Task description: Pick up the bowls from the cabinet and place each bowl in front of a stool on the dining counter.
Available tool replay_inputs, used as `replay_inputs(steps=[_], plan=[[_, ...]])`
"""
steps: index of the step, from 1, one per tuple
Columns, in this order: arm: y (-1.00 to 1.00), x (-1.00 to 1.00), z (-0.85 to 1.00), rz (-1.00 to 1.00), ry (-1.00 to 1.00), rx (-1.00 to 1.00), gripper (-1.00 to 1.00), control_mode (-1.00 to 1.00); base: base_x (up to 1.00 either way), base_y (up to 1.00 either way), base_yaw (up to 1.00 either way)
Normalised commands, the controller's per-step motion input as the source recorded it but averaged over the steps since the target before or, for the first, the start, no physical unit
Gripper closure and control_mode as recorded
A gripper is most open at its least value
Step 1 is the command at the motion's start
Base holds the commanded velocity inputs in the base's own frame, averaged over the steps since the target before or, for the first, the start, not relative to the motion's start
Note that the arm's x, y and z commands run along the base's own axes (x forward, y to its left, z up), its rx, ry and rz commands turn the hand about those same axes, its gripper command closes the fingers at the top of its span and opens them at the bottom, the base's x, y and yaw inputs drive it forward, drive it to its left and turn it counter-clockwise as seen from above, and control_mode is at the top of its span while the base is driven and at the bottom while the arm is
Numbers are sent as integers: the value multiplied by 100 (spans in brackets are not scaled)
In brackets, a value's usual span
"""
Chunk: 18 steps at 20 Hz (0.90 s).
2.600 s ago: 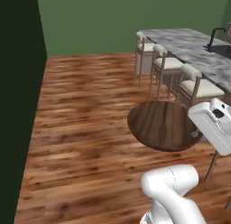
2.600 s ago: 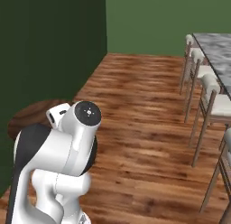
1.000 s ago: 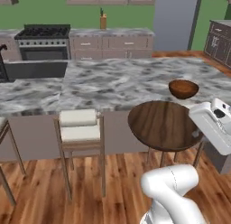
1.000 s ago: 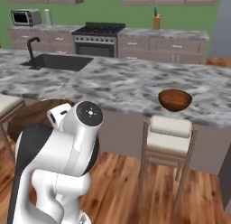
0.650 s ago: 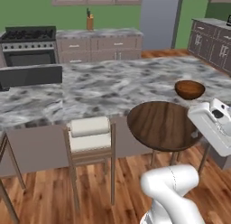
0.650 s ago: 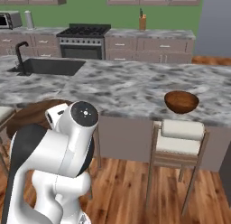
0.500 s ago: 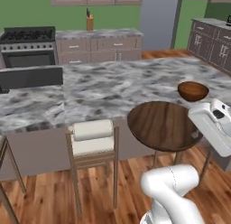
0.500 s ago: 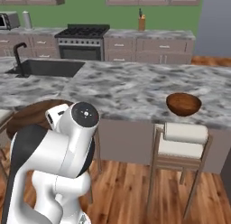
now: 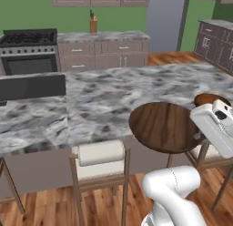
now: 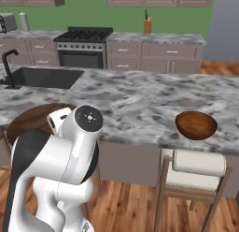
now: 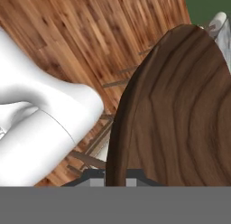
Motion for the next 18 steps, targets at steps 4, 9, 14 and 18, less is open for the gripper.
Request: replay_inputs(steps=[4,9,14,18], plan=[[0,0,0,0,0,0,100,100,63,0,8],[0,0,0,0,0,0,100,100,62,0,10],[0,0,0,0,0,0,100,100,52,0,21],[0,0,0,0,0,0,100,100,29,0,25]])
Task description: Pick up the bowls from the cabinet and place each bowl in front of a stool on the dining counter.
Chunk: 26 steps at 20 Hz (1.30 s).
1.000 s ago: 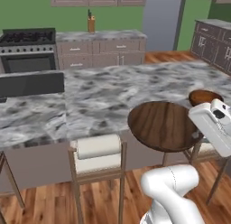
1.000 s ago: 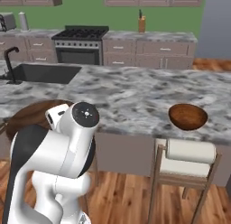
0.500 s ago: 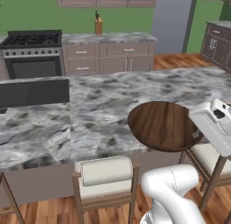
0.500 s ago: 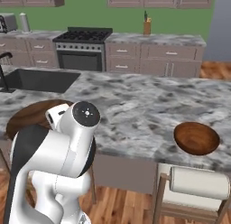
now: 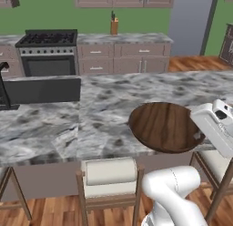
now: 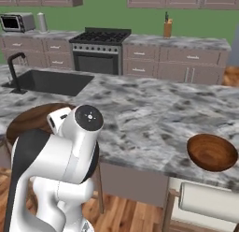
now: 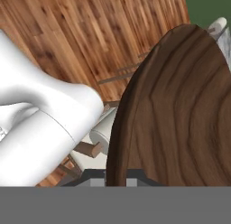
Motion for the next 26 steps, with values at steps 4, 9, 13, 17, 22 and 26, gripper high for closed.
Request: replay_inputs(steps=[4,9,13,17,22,26], plan=[[0,0,0,0,0,0,100,100,37,0,24],[0,0,0,0,0,0,100,100,20,15,6],[0,0,0,0,0,0,100,100,8,10,0],[0,0,0,0,0,0,100,100,0,0,0],[0,24,0,0,1,0,100,-100,0,0,0],[0,89,0,2,3,1,100,-100,0,0,0]])
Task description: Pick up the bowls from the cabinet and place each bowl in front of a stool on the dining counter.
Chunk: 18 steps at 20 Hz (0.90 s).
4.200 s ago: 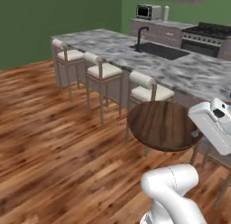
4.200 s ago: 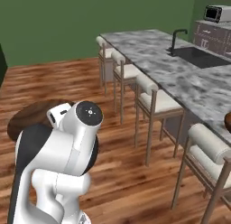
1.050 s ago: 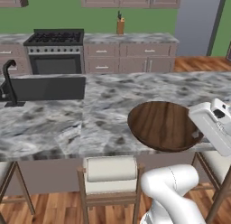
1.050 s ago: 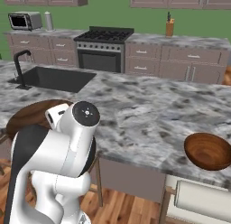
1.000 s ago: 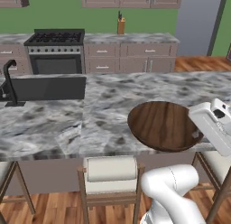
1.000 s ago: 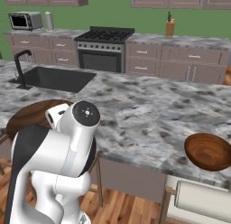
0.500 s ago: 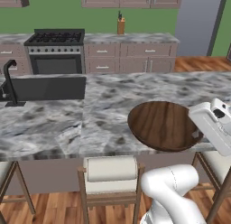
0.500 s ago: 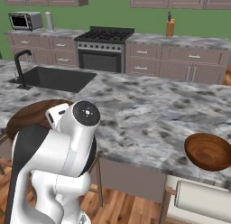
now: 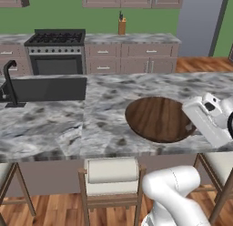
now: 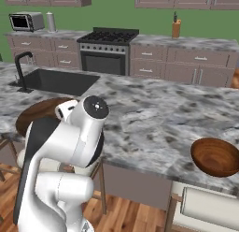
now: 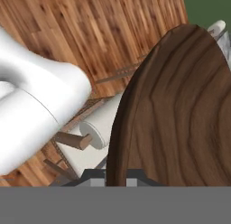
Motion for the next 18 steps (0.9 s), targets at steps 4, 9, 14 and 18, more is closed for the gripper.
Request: replay_inputs(steps=[4,9,14,18], plan=[[0,92,-5,0,2,3,100,-100,0,0,0],[13,79,-43,1,13,0,100,-100,0,0,0],[2,79,-39,2,9,0,100,-100,0,0,0],[1,64,-33,7,-1,0,100,-100,0,0,0]])
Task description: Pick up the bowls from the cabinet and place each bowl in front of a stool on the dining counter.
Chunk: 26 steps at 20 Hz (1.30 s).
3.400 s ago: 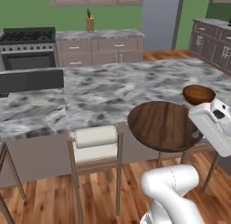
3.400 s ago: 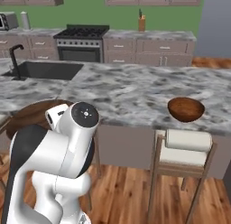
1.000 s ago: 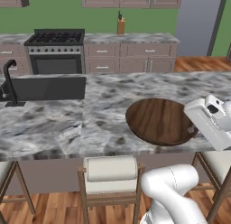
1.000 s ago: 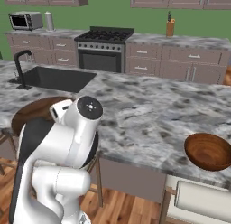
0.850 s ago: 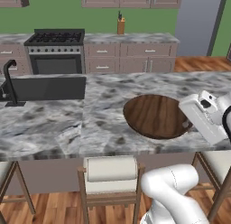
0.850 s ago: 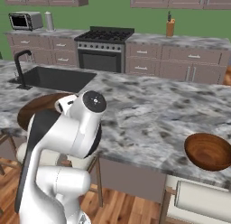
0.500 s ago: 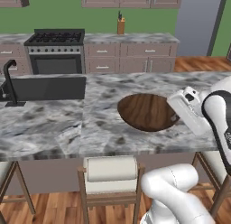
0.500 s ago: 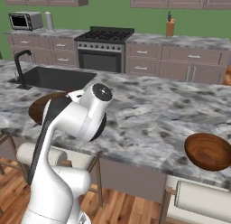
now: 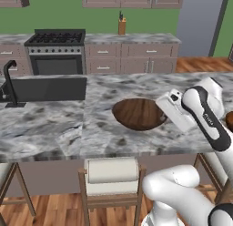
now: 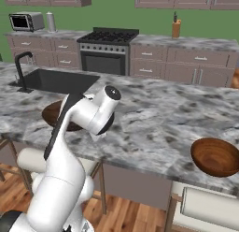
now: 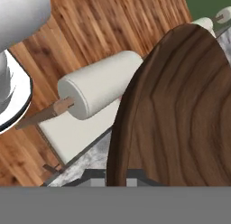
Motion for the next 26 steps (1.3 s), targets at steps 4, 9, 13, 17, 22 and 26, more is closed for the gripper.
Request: replay_inputs(steps=[4,9,13,17,22,26], plan=[[2,49,-46,11,-9,0,100,-100,0,0,0],[0,36,-50,8,-10,0,100,-100,0,0,0],[0,31,-54,6,-9,0,100,-100,0,0,0],[1,26,-59,5,-5,-3,100,-100,0,0,0],[5,28,-54,5,-1,-6,100,-100,0,0,0],[11,37,-41,2,0,-5,100,-100,0,0,0]])
